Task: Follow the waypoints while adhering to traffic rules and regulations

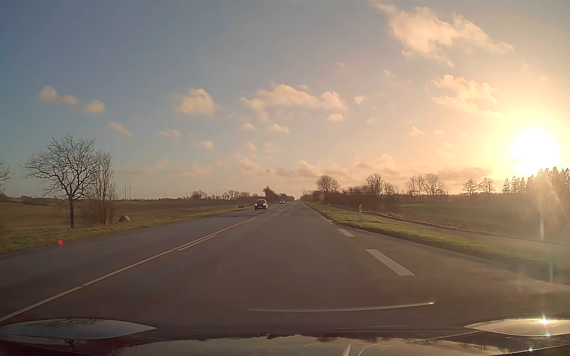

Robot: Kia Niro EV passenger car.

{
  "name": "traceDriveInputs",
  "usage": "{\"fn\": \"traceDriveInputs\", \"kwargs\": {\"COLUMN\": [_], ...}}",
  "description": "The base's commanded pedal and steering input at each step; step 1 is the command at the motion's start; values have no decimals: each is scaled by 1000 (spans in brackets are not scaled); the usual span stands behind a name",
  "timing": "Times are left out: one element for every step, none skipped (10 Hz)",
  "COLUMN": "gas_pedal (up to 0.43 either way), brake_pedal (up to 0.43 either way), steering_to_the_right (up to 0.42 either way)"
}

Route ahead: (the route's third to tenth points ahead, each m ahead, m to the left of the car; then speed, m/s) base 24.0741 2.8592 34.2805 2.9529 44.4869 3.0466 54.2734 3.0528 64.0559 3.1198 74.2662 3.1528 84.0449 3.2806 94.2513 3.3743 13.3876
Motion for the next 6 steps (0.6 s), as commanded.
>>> {"fn": "traceDriveInputs", "kwargs": {"gas_pedal": [350, 350, 350, 350, 350, 350], "brake_pedal": [0, 0, 0, 0, 0, 0], "steering_to_the_right": [0, 0, 0, 0, 0, 0]}}
